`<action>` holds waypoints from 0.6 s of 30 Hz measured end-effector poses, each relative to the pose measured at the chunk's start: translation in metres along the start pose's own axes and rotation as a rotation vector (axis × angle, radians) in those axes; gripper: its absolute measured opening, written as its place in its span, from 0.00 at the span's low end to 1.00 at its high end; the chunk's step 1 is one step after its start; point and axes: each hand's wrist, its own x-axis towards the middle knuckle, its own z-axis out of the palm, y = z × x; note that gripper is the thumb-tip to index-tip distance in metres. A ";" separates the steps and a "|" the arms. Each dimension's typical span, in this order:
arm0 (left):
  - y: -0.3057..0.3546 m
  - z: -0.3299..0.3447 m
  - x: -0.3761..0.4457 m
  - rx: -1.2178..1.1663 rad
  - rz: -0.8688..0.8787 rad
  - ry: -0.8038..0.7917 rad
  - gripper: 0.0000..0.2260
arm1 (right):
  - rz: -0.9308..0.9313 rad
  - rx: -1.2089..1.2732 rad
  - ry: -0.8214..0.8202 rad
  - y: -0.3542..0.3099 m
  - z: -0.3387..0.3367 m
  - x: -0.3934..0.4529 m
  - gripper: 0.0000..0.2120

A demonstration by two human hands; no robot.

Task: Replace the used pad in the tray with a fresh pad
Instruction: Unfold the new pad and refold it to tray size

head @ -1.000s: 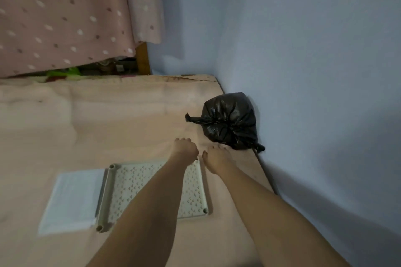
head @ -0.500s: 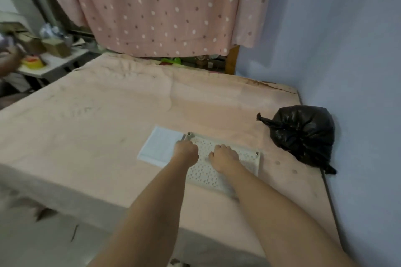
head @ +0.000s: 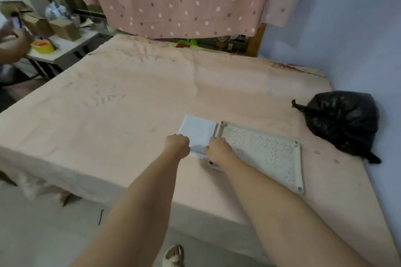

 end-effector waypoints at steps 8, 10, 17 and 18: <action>-0.043 0.023 0.037 -0.151 0.020 -0.066 0.13 | 0.226 0.161 0.017 -0.037 0.027 0.028 0.15; -0.044 0.026 0.043 -0.241 -0.017 -0.057 0.13 | 0.260 0.184 0.026 -0.039 0.030 0.035 0.15; -0.044 0.037 0.068 -0.549 -0.180 -0.088 0.17 | 0.349 0.224 0.037 -0.040 0.031 0.065 0.15; -0.045 0.038 0.072 -0.590 -0.206 -0.091 0.18 | 0.354 0.224 0.034 -0.038 0.032 0.070 0.15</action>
